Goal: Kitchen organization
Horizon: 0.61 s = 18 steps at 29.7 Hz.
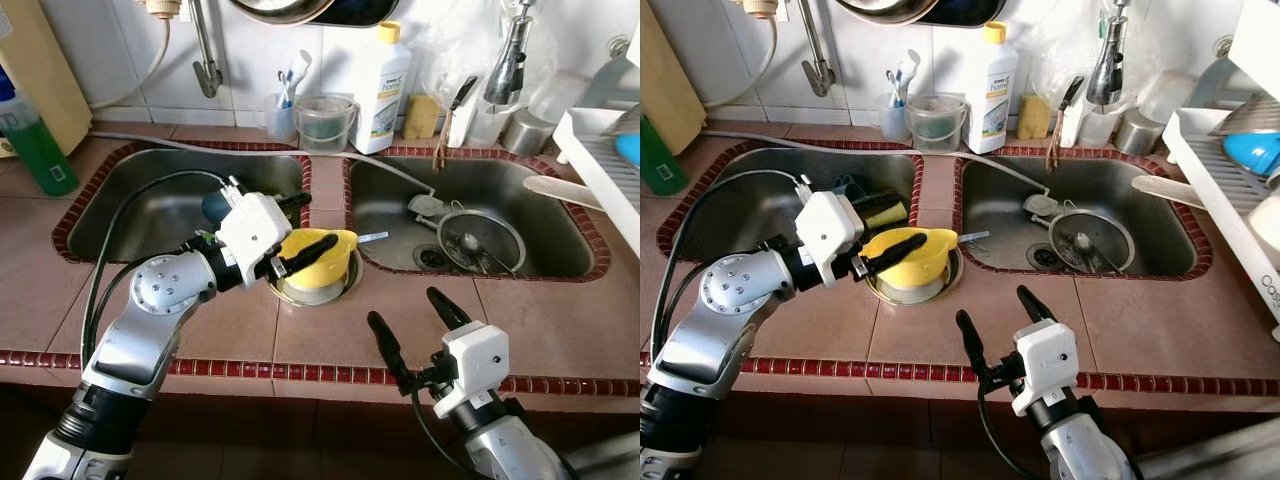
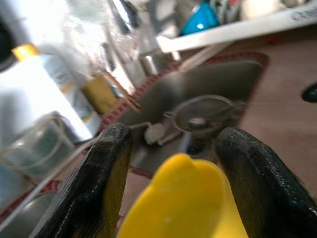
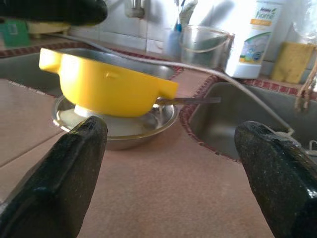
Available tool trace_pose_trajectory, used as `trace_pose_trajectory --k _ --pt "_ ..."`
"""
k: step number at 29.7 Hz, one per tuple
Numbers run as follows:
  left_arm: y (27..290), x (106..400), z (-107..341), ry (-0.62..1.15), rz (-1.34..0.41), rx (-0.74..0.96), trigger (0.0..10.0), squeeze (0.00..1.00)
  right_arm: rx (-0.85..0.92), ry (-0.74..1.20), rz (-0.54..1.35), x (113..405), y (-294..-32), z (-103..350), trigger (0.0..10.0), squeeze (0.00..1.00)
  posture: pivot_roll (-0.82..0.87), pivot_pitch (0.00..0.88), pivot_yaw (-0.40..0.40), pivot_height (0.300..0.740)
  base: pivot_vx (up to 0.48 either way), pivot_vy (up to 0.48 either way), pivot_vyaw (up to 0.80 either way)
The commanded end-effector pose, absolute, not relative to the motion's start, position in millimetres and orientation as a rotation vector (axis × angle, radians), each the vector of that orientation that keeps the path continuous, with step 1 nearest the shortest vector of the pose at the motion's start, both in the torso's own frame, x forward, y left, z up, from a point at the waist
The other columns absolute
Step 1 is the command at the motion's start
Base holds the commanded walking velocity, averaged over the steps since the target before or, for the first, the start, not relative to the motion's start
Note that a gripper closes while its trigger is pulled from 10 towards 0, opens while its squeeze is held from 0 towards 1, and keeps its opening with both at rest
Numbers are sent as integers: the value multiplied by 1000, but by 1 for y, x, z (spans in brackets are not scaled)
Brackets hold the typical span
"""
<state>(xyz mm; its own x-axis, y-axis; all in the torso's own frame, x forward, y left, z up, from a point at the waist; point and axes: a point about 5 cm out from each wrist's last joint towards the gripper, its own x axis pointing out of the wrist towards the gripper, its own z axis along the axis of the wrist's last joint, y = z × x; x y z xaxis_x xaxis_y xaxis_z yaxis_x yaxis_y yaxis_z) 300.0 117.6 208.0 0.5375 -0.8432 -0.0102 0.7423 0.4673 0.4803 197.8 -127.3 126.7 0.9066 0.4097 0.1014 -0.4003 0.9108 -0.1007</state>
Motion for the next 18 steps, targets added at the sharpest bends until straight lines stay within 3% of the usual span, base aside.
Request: trace_pose_trajectory --k 1,18 --pt "114 296 213 -252 -1052 501 10000 0 -80 -117 435 196 -127 129 10000 0 -232 130 16 732 0 0 0" --pt "99 301 197 -106 -1232 511 10000 0 -42 -127 460 188 -116 139 10000 0 -234 183 52 732 0 0 0"
